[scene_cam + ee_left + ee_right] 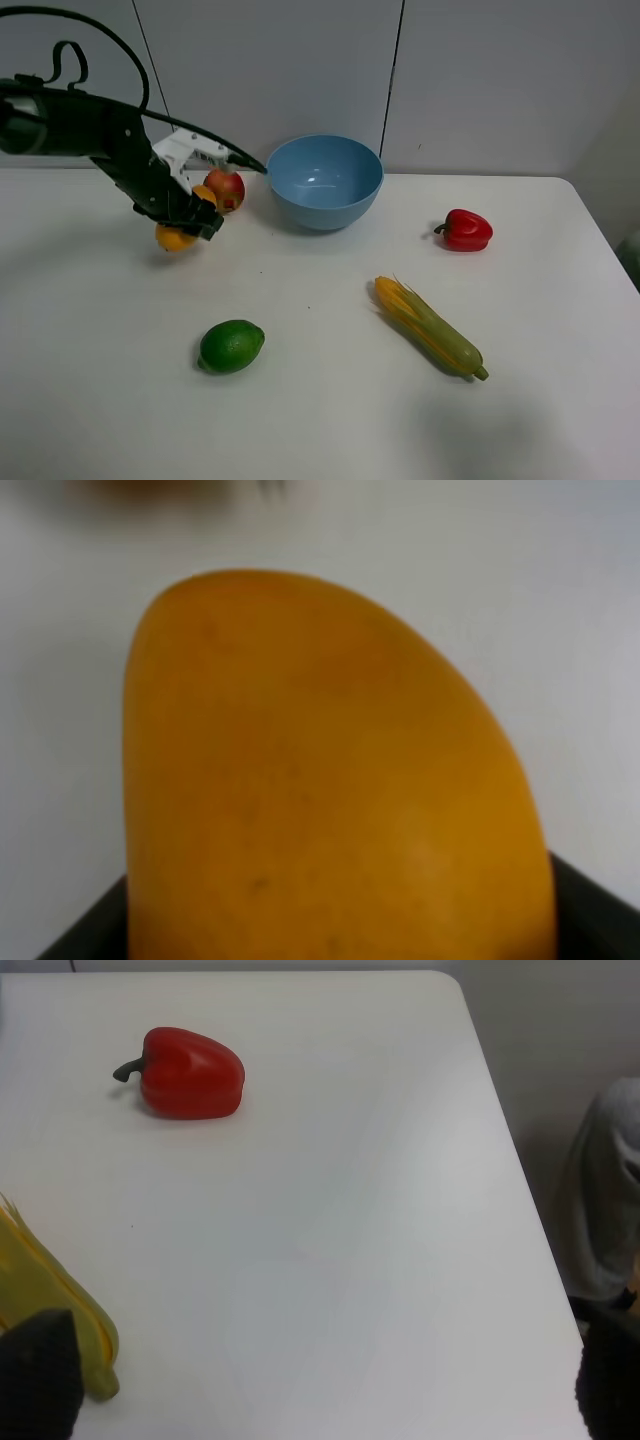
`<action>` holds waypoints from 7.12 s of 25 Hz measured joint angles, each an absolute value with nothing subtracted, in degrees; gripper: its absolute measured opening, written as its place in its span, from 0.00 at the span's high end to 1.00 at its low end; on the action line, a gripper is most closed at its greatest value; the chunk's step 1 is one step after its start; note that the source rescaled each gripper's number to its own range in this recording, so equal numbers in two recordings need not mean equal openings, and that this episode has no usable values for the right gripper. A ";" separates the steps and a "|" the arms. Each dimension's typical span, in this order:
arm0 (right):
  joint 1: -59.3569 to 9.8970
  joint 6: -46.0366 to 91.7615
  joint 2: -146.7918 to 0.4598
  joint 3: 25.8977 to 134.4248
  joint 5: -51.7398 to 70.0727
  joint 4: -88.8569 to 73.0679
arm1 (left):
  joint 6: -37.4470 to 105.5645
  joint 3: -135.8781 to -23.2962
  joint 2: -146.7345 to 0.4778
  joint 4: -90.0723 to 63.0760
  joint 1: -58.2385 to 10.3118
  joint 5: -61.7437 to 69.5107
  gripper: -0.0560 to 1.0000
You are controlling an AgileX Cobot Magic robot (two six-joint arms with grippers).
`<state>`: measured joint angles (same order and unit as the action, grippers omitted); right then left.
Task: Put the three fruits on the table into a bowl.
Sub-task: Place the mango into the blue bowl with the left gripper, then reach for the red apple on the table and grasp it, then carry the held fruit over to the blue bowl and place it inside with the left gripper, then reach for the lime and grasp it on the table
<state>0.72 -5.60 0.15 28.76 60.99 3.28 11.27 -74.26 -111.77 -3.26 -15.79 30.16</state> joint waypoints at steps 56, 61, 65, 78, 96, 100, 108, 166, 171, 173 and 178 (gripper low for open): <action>0.72 -5.60 0.15 28.76 60.99 3.28 | 8.23 -114.46 -127.25 -6.35 -25.67 30.96 0.02; 0.72 -5.60 0.15 28.76 60.99 3.28 | 8.11 -114.53 -124.31 -4.32 -20.68 33.20 0.02; 0.72 -5.60 0.15 28.76 60.99 3.28 | 8.05 -114.53 -123.86 -3.68 -13.93 38.24 0.02; 0.72 -5.60 0.15 28.76 60.99 3.28 | 8.05 -114.72 -132.73 -3.45 -10.02 43.78 0.02; 0.72 -5.60 0.15 28.76 60.99 3.28 | 8.00 -114.72 -139.40 -3.69 -14.07 45.82 0.02; 0.72 -5.60 0.15 28.76 60.99 3.28 | 8.00 -114.72 -139.66 -3.63 -14.07 43.07 0.02; 0.72 -5.60 0.15 28.76 60.99 3.28 | 7.93 -114.72 -142.00 -3.63 -14.07 43.51 0.41; 0.72 -5.60 0.15 28.76 60.99 3.28 | 3.74 -114.90 -127.04 -3.29 -28.73 42.42 0.26; 0.72 -5.60 0.15 28.76 60.99 3.28 | 5.60 -114.90 -122.36 -2.05 -28.73 60.11 0.26; 0.72 -5.60 0.15 28.76 60.99 3.28 | 5.66 -114.01 -120.68 -1.13 -28.73 66.01 0.26; 0.72 -5.60 0.15 28.76 60.99 3.28 | 5.66 -103.61 -114.74 0.00 -28.73 68.37 0.26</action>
